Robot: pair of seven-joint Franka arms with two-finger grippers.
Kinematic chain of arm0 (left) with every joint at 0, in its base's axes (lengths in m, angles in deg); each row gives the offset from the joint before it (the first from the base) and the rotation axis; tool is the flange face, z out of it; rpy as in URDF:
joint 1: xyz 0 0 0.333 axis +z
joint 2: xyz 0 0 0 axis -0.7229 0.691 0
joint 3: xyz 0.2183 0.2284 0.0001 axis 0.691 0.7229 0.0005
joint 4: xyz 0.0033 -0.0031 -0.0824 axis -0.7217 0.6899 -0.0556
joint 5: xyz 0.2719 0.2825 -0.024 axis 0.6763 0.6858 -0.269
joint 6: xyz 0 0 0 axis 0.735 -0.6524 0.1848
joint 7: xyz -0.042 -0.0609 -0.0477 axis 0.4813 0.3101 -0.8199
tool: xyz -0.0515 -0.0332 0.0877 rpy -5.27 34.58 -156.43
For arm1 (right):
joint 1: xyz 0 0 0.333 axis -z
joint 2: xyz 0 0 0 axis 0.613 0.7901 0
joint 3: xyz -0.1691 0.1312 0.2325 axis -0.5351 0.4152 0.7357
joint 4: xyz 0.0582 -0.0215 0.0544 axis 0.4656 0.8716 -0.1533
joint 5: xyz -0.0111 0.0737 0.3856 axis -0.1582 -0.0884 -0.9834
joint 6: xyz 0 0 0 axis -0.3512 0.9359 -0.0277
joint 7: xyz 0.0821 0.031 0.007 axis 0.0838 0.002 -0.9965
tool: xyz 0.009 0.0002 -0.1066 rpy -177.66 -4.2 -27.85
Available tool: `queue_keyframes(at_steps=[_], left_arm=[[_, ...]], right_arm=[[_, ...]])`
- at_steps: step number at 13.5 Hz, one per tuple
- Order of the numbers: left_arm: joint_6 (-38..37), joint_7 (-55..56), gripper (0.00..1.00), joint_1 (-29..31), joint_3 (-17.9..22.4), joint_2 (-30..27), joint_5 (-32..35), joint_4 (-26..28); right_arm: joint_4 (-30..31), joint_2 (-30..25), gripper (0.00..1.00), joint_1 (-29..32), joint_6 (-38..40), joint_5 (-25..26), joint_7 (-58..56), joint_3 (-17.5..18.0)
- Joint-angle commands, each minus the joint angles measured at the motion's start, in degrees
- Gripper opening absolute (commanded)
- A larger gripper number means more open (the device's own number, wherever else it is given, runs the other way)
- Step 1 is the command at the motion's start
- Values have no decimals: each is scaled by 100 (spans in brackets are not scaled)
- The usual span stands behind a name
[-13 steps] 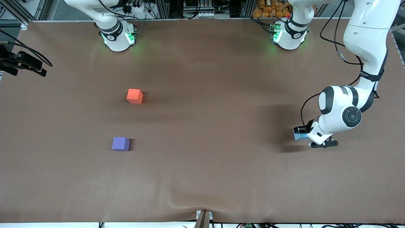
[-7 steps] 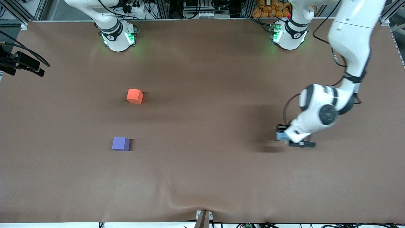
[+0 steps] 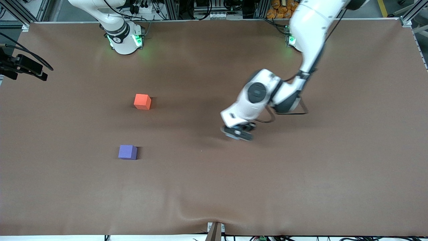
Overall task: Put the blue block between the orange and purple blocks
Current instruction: 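Carry the light-blue block toward the table middle with the left gripper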
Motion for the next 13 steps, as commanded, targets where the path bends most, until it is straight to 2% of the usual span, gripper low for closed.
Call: queue_keyframes(at_steps=[1, 3, 5, 6, 8, 10, 12, 13], left_arm=[[-185, 656, 0, -526, 90, 901, 20, -1092], [-185, 955, 0, -947, 133, 1438, 29, -1681], [-168, 1185, 0, -1176, 326, 1606, 29, -1833], [-159, 1377, 99, -1230, 336, 1616, 38, -1807], [-150, 1546, 100, -1239, 432, 1546, 82, -1807], [-281, 1554, 100, -1222, 572, 1170, 91, -1798], [-998, 1563, 100, -1178, 660, 617, 90, -1798], [-1350, 1537, 100, -1160, 835, 266, 90, -1798]], right_arm=[[-41, 10, 100, 73, 61, -109, -19, 29], [-33, 10, 100, 73, 69, -109, -19, 29], [-33, 10, 100, 73, 96, -109, -19, 29], [-41, 10, 100, 73, 96, -109, -19, 29], [-41, 19, 100, 82, 78, -109, -19, 37], [-50, 80, 100, 64, 78, -109, -10, 29], [-59, 98, 100, 64, 69, -109, -1, 37], [-59, 124, 100, 64, 69, -109, -1, 37]])
